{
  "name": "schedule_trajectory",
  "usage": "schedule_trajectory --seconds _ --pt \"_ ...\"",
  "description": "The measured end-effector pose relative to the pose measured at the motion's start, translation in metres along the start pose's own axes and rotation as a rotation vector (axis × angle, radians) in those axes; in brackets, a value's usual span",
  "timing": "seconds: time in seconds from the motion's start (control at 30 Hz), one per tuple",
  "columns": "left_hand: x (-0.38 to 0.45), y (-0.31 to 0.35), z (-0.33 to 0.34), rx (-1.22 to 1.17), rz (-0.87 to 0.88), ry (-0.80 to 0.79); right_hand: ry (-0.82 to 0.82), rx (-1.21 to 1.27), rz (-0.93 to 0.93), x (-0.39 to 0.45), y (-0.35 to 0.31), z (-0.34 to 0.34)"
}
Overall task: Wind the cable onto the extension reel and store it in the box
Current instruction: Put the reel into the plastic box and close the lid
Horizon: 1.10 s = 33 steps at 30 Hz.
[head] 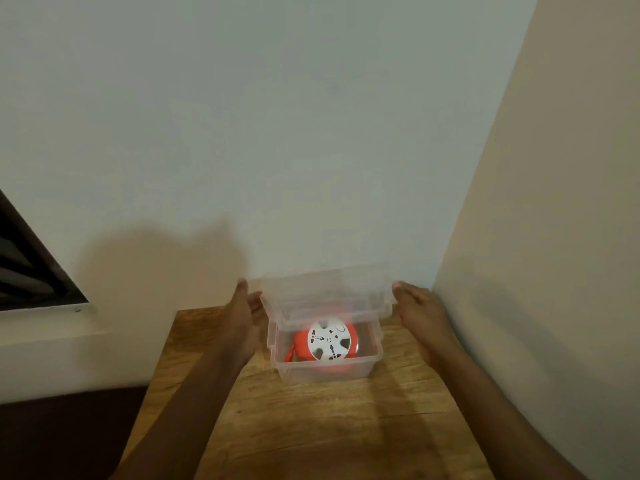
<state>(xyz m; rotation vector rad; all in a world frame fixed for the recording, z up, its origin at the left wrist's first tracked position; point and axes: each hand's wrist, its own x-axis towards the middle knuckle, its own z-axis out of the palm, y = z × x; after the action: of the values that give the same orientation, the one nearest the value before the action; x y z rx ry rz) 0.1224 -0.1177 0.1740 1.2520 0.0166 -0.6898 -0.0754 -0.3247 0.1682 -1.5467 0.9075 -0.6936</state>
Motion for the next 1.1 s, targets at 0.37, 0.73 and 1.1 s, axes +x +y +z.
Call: schedule_trajectory --seconds 0.37,0.73,1.1 --pt "0.04 -0.048 -0.005 0.44 0.225 0.3 -0.028 -0.065 0.142 0.04 0.042 0.036" --pt "0.063 -0.095 -0.031 0.792 0.304 0.17 0.023 -0.545 -0.087 0.026 0.095 0.042" --pt "0.062 -0.107 -0.033 0.972 0.39 0.112 0.07 -0.577 -0.091 0.021 0.105 0.043"
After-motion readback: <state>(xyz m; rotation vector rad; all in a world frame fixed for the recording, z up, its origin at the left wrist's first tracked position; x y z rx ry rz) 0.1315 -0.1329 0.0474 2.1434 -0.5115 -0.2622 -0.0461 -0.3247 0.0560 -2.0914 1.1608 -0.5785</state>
